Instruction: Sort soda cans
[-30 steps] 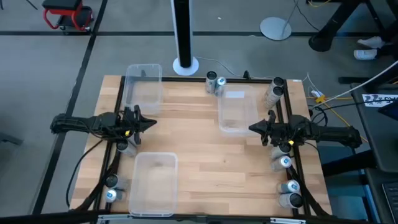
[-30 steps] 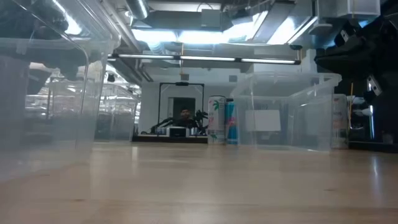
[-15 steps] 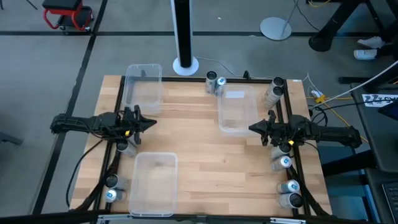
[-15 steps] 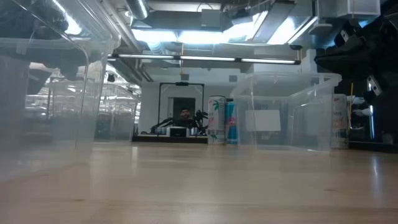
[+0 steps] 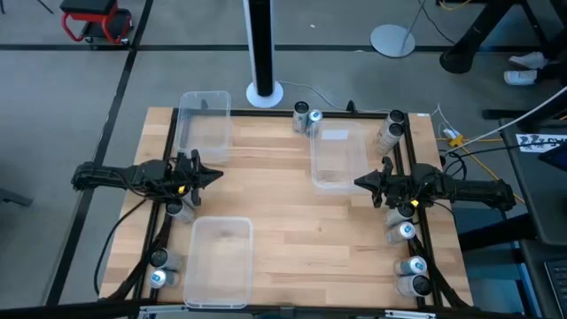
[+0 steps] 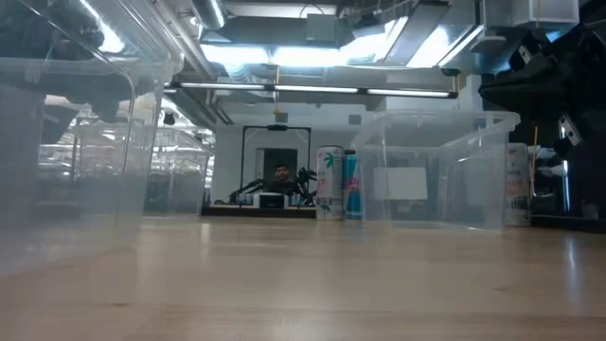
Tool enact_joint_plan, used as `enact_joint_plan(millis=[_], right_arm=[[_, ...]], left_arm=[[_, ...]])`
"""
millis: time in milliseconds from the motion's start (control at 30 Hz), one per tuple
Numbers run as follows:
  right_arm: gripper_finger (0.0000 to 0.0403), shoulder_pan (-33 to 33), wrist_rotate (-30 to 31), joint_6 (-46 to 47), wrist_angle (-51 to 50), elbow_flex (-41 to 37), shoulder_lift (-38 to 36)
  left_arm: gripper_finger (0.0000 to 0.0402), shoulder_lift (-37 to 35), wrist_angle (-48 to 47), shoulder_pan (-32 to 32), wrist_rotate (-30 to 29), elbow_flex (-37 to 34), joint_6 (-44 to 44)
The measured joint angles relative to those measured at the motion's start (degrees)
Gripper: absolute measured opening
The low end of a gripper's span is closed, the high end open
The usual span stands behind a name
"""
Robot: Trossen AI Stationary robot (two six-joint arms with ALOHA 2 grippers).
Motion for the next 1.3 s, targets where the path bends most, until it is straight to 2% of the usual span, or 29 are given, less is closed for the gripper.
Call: enact_joint_plan(millis=[733, 900, 1167, 1300], right_arm=[[0.0025, -0.01, -0.02, -0.02, 1.78, 0.02, 0.02], [0.0025, -0.01, 0.01, 3.06, 3.70, 0.02, 0.02], [0.0025, 0.01, 1.17, -3.96, 14.57, 0.02, 0.07], [0.0025, -0.01, 2.71, -7.92, 16.93, 0.02, 0.07]], left_arm=[[0.0005, 0.00, 0.02, -0.01, 0.00, 0.00, 0.00], [0.0005, 0.02, 0.43, 0.01, -0.04, -0.05, 0.09], [0.0005, 0.02, 1.28, 0.01, -0.09, -0.20, 6.15], [0.0005, 0.02, 1.31, 0.08, -0.78, -0.20, 9.50]])
